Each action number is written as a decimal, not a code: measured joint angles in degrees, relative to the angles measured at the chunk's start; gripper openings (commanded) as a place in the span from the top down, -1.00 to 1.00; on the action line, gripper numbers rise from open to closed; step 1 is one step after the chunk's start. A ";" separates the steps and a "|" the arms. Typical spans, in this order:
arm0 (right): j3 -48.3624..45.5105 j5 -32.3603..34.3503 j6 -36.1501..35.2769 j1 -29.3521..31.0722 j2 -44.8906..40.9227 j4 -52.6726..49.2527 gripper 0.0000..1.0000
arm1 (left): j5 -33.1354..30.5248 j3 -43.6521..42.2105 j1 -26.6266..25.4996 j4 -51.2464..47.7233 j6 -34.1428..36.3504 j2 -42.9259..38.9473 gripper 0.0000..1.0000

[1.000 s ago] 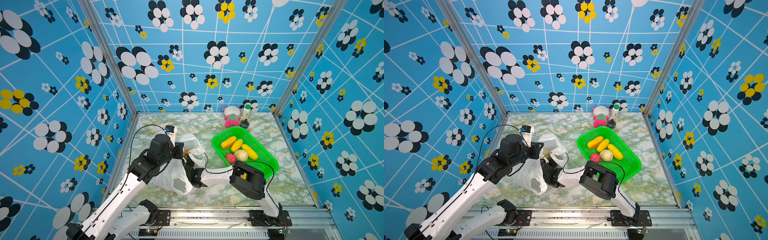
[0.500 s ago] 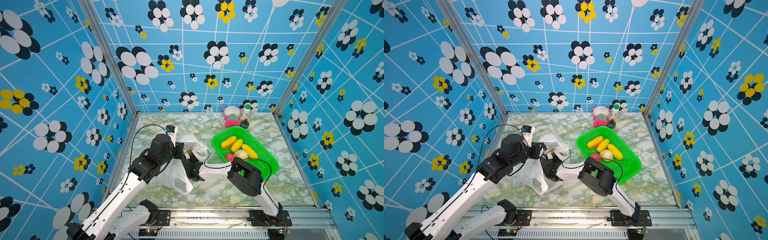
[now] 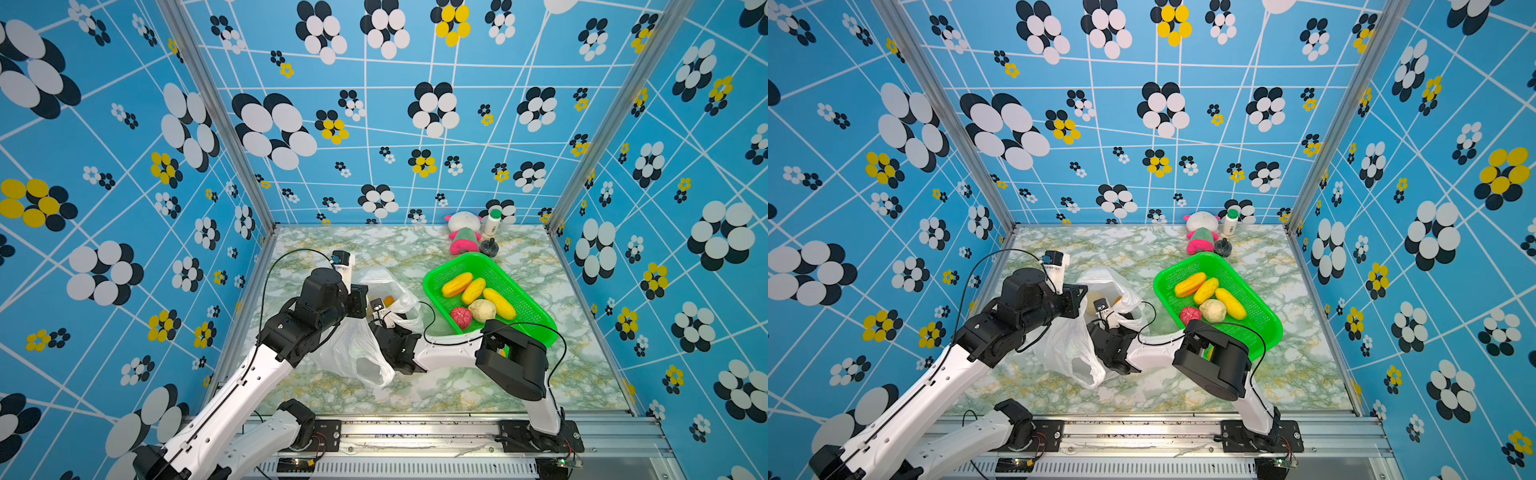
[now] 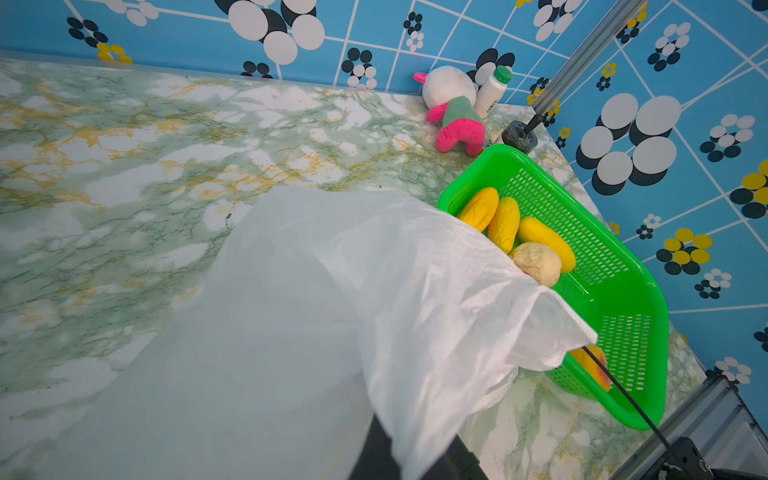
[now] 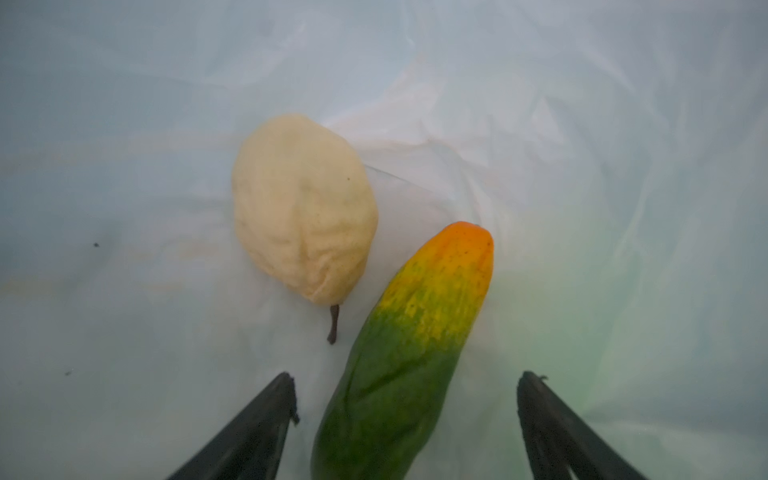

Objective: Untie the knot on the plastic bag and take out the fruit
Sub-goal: 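Lower the right gripper onto the green-orange mango and close on it, then lift the green-orange mango out of the bag toward the green basket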

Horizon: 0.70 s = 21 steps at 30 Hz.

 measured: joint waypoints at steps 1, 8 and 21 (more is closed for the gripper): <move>0.02 0.04 0.22 -0.02 -0.07 0.02 -0.68 | 0.00 0.00 0.00 0.00 0.00 0.00 1.00; 0.76 0.02 3.10 -0.15 1.79 -1.57 -0.58 | 0.02 0.00 0.00 0.00 0.00 0.00 1.00; 0.46 -0.98 7.98 -0.72 4.20 -2.93 -0.10 | 0.02 0.00 0.00 0.00 0.00 0.00 1.00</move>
